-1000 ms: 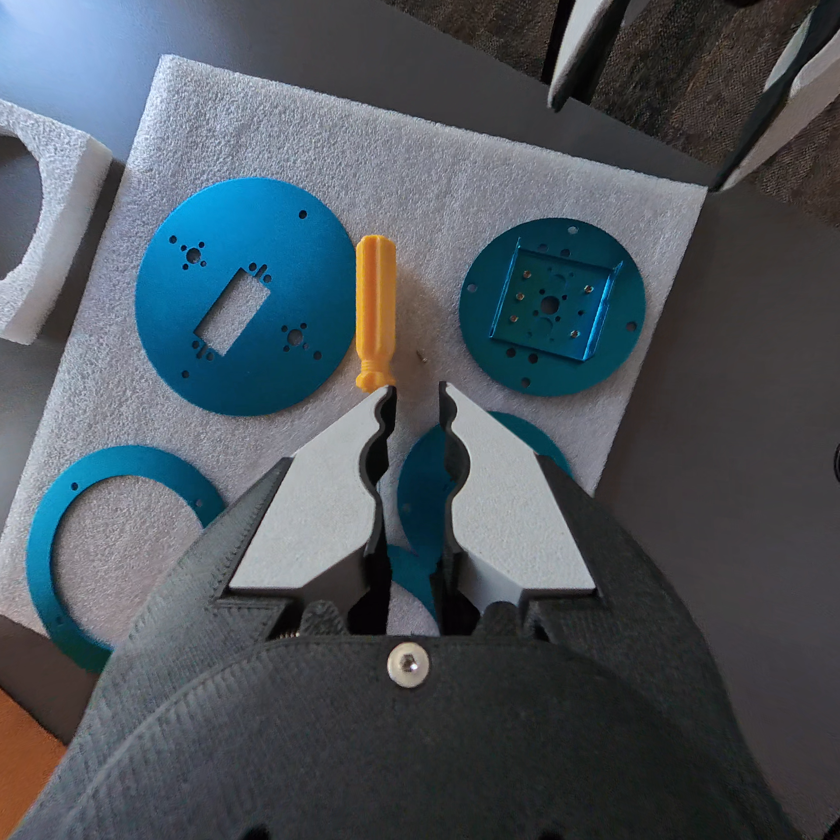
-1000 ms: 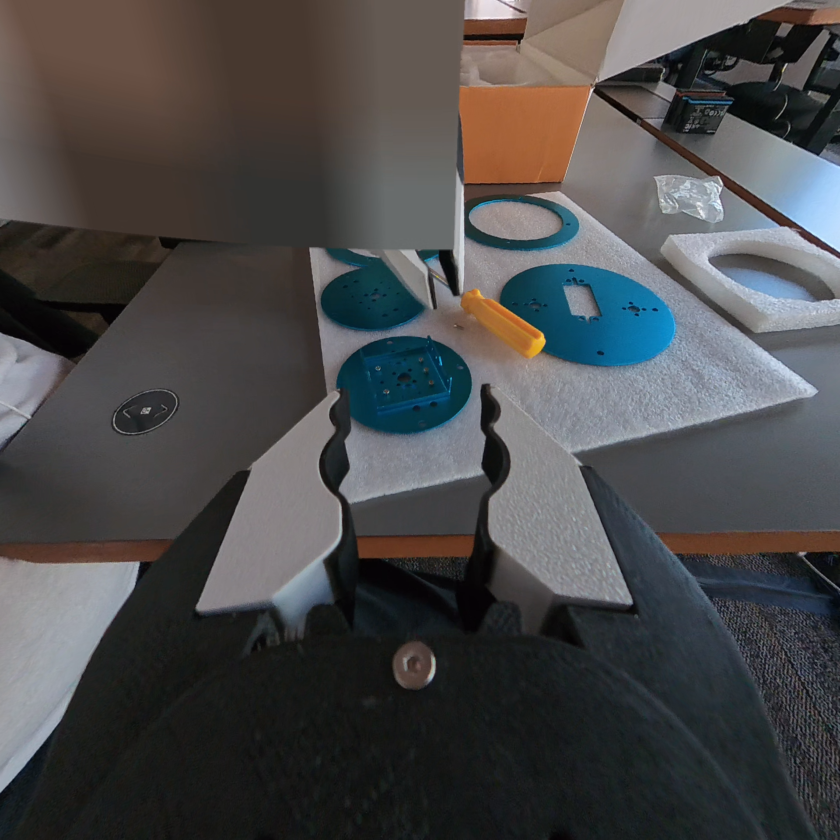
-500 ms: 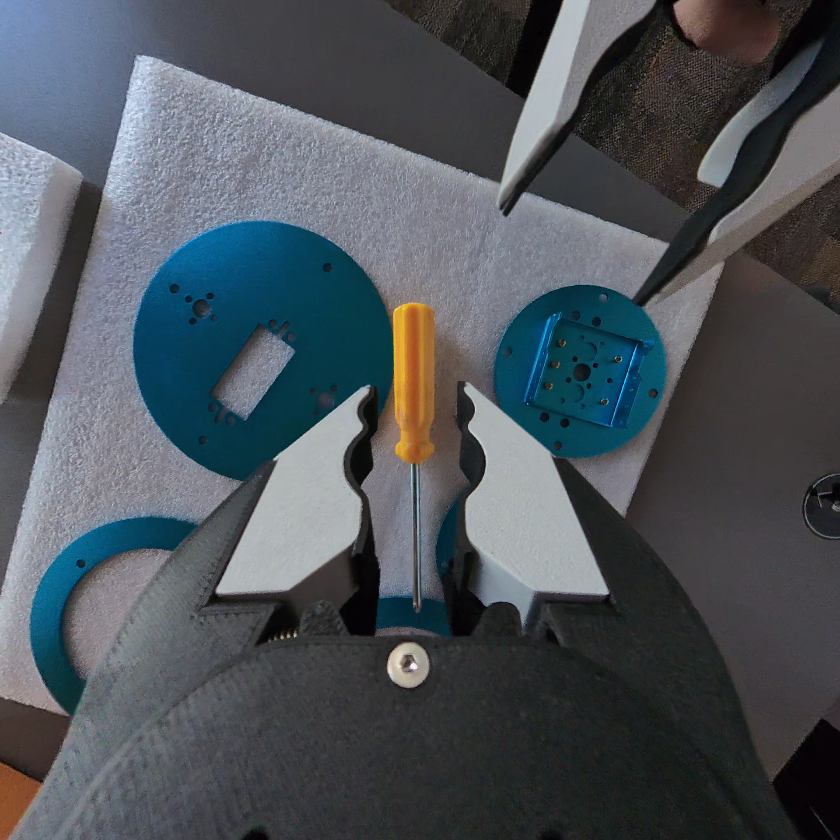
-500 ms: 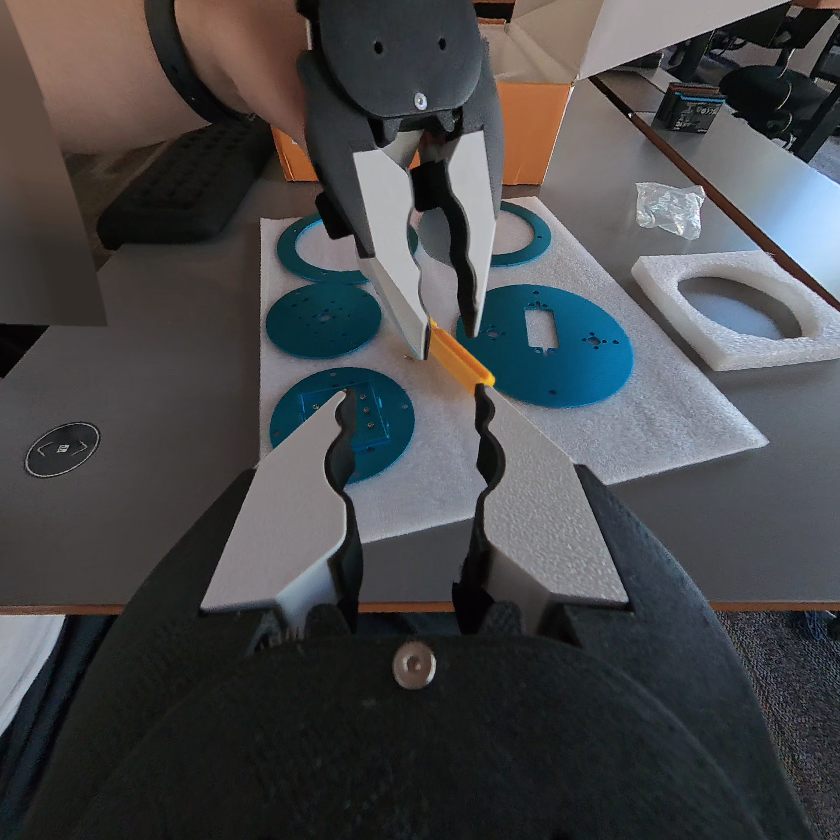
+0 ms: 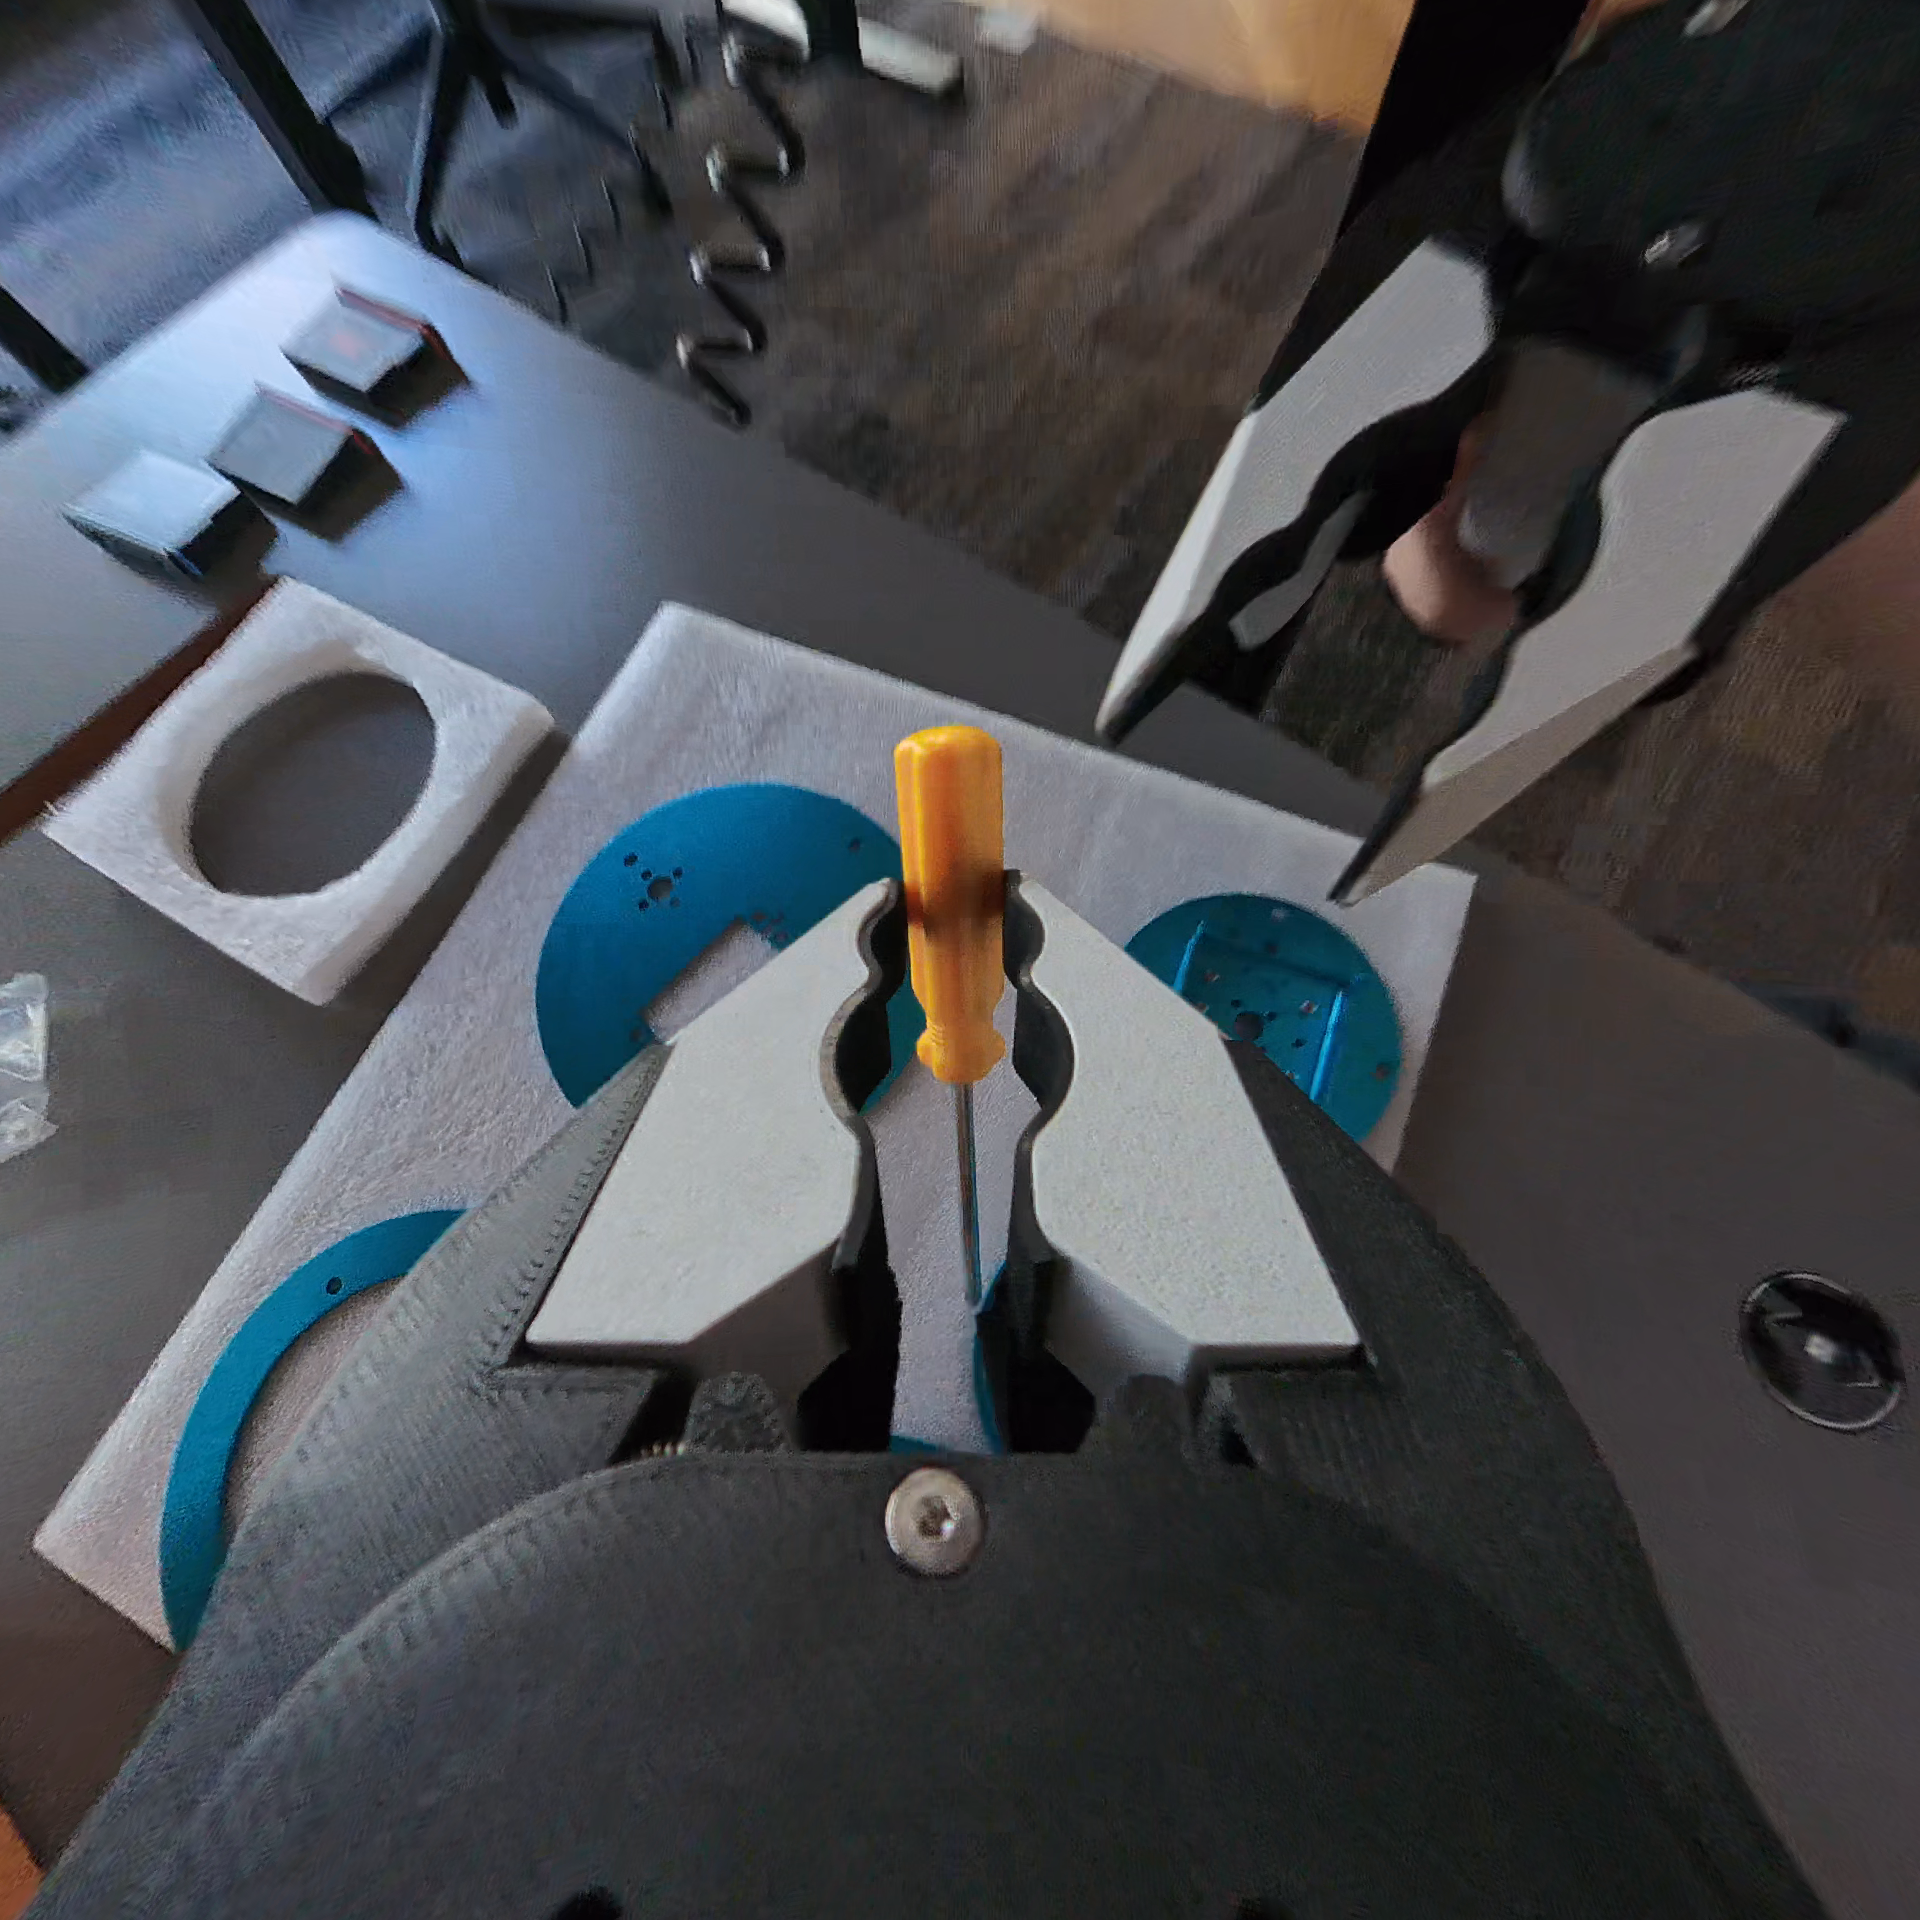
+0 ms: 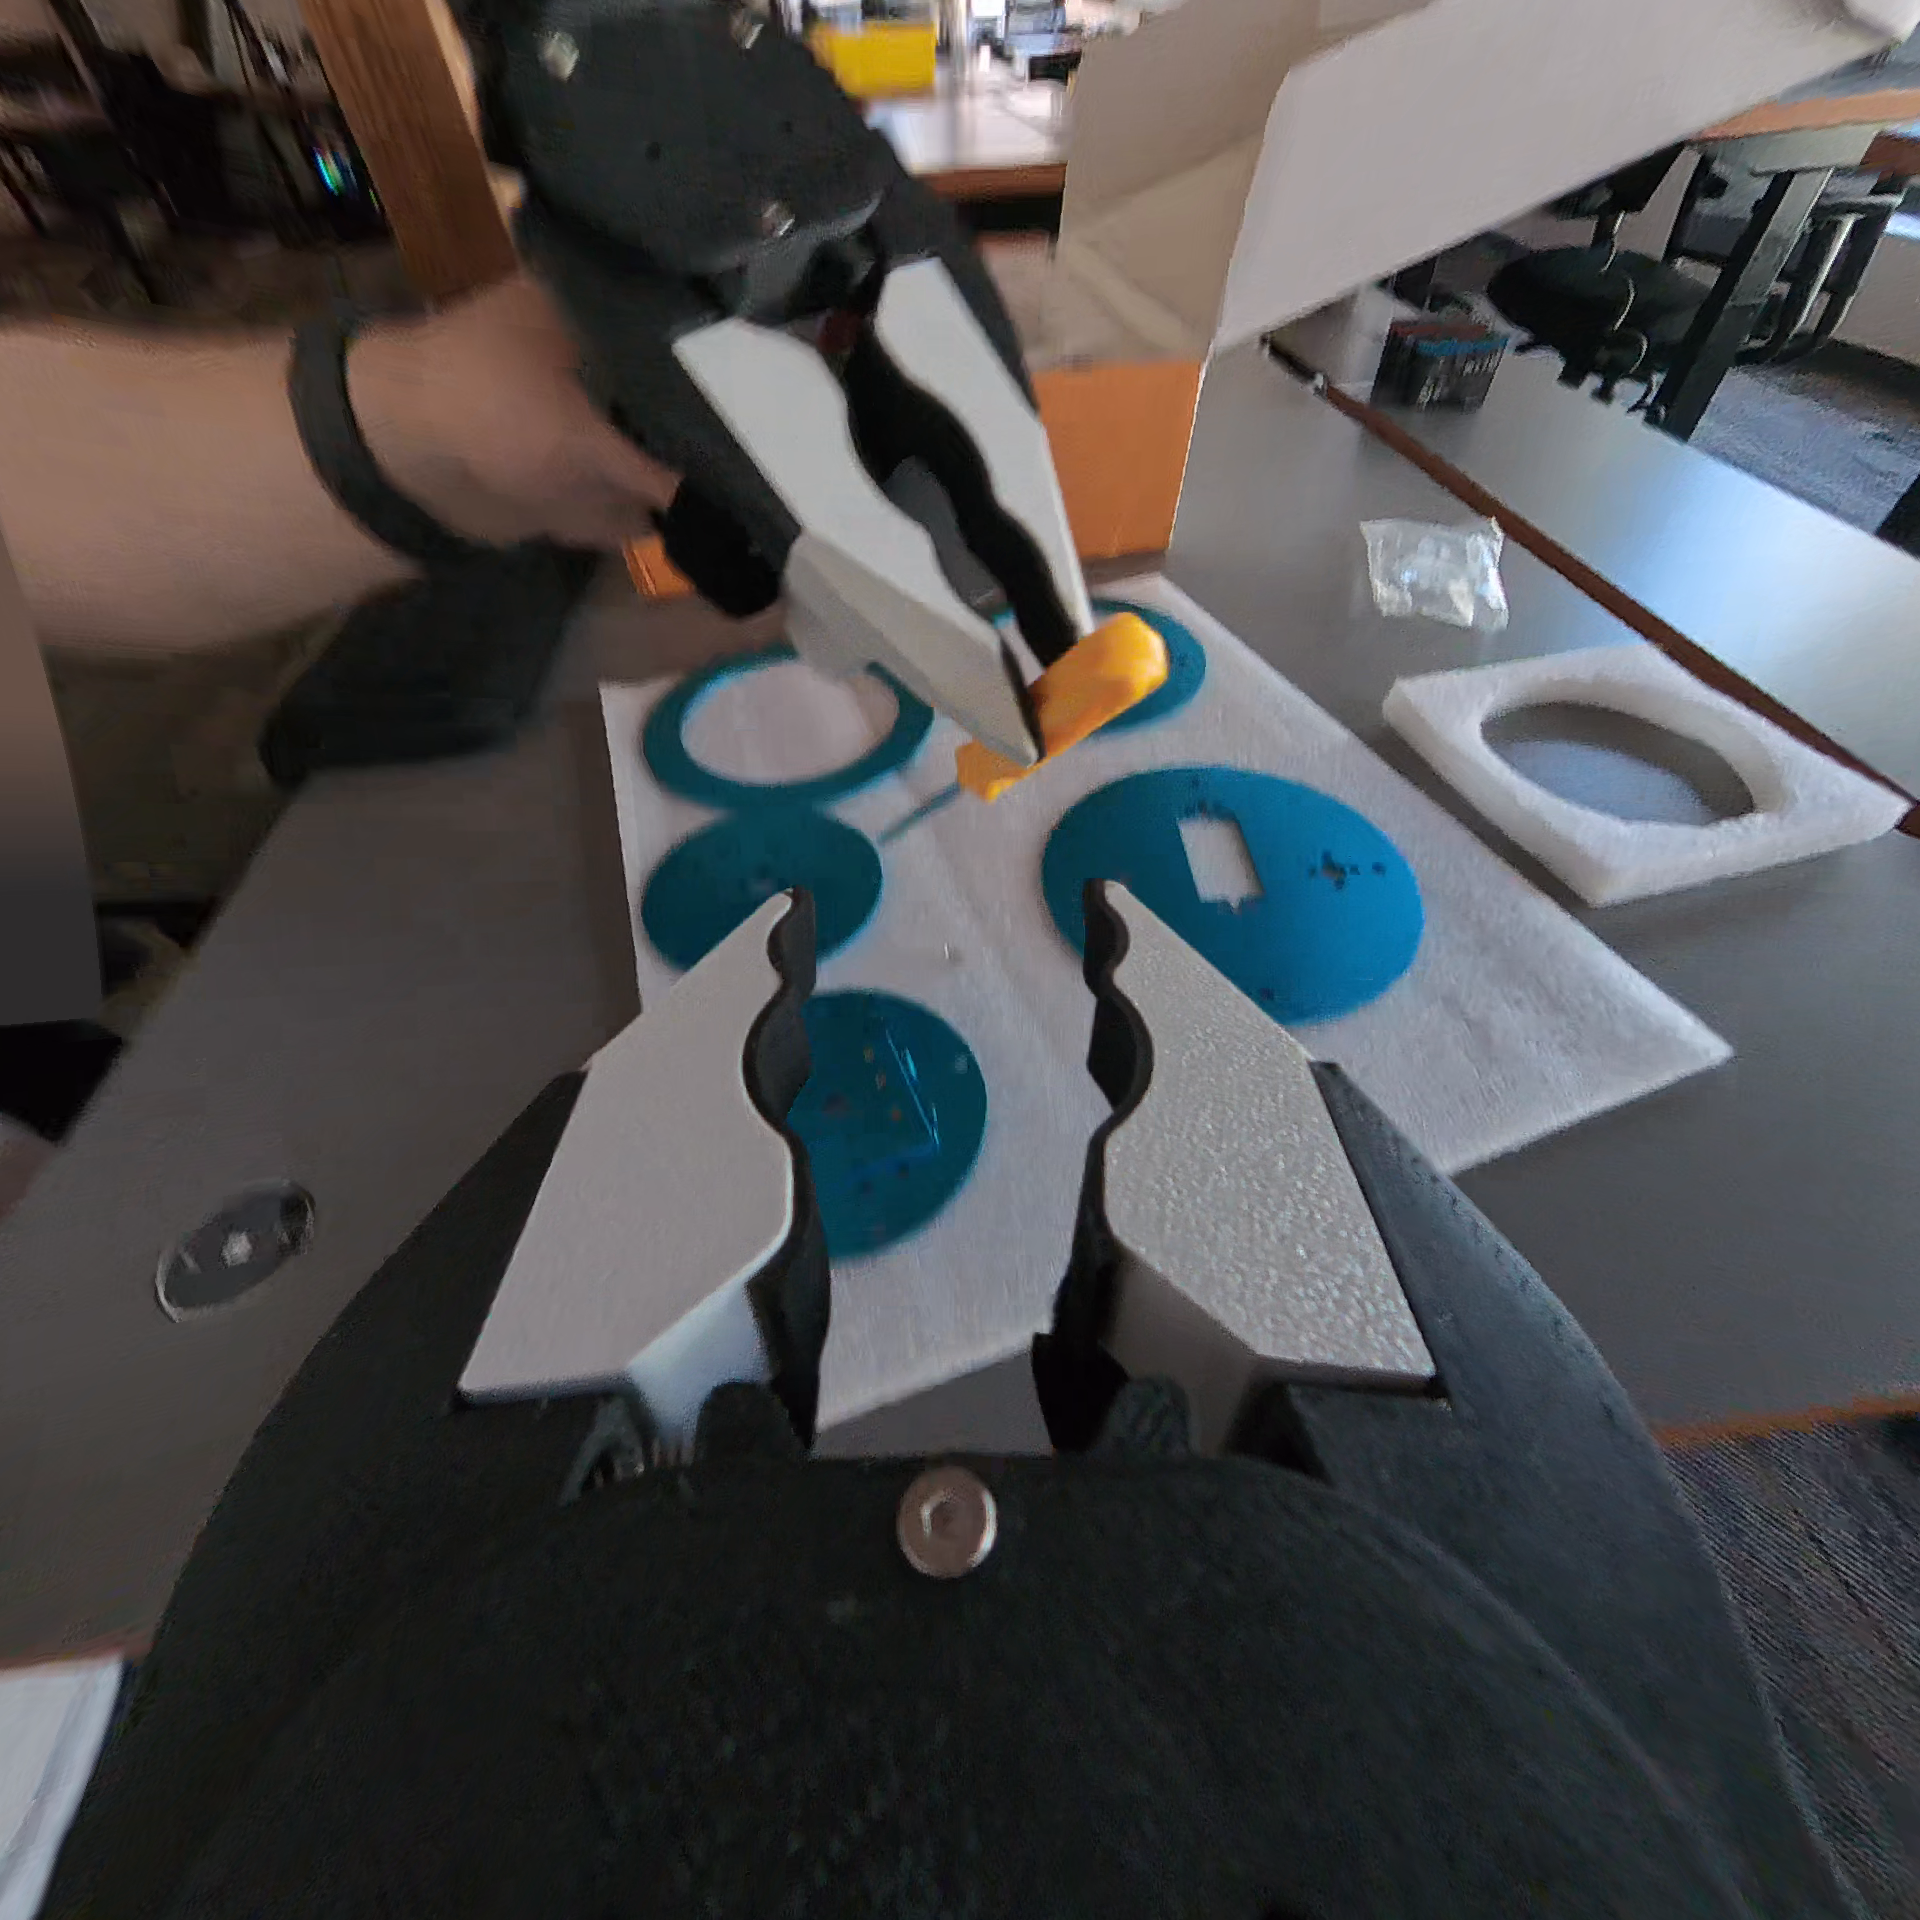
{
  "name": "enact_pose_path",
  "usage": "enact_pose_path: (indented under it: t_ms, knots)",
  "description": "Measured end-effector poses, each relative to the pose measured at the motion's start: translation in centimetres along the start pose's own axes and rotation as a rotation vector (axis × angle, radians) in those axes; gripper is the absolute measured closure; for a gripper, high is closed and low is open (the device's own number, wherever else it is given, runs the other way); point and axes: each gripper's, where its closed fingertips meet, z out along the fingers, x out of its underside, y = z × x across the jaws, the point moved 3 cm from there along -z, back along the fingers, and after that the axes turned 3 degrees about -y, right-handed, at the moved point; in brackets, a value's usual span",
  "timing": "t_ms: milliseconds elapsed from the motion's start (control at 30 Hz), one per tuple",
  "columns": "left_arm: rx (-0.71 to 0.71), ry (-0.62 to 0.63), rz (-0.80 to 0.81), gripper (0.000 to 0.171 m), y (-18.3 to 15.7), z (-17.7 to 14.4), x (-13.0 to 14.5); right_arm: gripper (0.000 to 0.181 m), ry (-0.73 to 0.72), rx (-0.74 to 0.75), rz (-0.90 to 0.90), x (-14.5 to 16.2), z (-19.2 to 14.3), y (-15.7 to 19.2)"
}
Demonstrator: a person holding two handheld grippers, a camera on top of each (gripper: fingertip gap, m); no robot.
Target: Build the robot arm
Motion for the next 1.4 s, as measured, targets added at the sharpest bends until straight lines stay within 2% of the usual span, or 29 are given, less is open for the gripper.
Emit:
enact_pose_path:
  t_ms: [100,200,267,433,467,500,533,667,733,767,833,900,933,1033,1100,1267,1300,1333,1367,1400]
  knots:
    - [-0.019,-0.191,0.045,0.155,-1.4,-2.8,-1.9,0.125,-0.163,-0.002,0.192,-3.2,1.1,-0.6]
    - [-0.028,-0.260,0.075,0.155,-2.8,-4.8,-2.2,0.133,-0.345,-0.183,0.413,-6.1,1.3,0.6]
    - [-0.029,-0.281,0.092,0.155,-3.6,-5.9,-2.0,0.139,-0.377,-0.232,0.474,-7.0,1.5,1.1]
    - [-0.002,-0.281,0.107,0.155,-5.2,-7.6,-1.1,0.139,-0.269,-0.301,0.335,-8.2,2.5,4.3]
    - [0.013,-0.271,0.114,0.155,-5.5,-7.8,-0.9,0.141,-0.222,-0.301,0.295,-8.2,2.8,4.8]
    - [0.018,-0.262,0.118,0.155,-5.7,-7.9,-0.7,0.159,-0.163,-0.306,0.245,-8.1,3.1,5.4]
    - [0.018,-0.252,0.127,0.155,-5.9,-8.1,-0.5,0.165,-0.120,-0.317,0.209,-8.2,3.2,6.0]
    - [0.103,-0.264,0.079,0.154,-6.5,-8.9,0.1,0.166,0.020,-0.282,0.065,-8.6,3.4,7.2]
    - [0.126,-0.262,0.043,0.131,-6.2,-9.1,0.8,0.166,0.031,-0.268,0.052,-9.3,3.6,7.8]
    - [0.137,-0.250,0.040,0.129,-6.1,-9.1,1.3,0.166,0.037,-0.264,0.035,-9.6,3.6,8.1]
    - [0.139,-0.255,0.063,0.130,-6.1,-9.1,1.7,0.166,0.051,-0.238,-0.004,-10.0,3.9,8.6]
    - [0.137,-0.277,0.117,0.153,-6.4,-9.4,1.6,0.166,0.070,-0.217,-0.037,-10.2,4.3,9.2]
    - [0.126,-0.279,0.145,0.155,-6.5,-9.5,1.5,0.166,0.070,-0.210,-0.049,-10.3,4.5,9.5]
    - [0.097,-0.292,0.195,0.156,-6.7,-9.9,1.0,0.164,0.021,-0.212,-0.093,-10.9,4.9,10.5]
    - [0.101,-0.323,0.216,0.156,-7.0,-10.3,0.5,0.156,0.033,-0.217,-0.058,-10.6,5.3,10.9]
    - [0.119,-0.339,0.200,0.155,-7.0,-10.5,0.8,0.165,0.014,-0.099,-0.156,-10.6,5.6,10.6]
    - [0.087,-0.315,0.183,0.137,-6.3,-10.5,1.3,0.166,0.019,-0.069,-0.187,-10.3,5.7,10.3]
    - [0.049,-0.284,0.167,0.107,-5.5,-10.6,1.9,0.165,0.022,-0.041,-0.216,-10.0,5.7,9.9]
    - [0.023,-0.274,0.146,0.102,-4.9,-11.1,2.5,0.165,0.031,-0.012,-0.239,-9.6,5.9,9.4]
    - [0.012,-0.290,0.126,0.111,-4.5,-11.8,3.0,0.166,0.049,0.008,-0.259,-9.1,6.0,9.0]
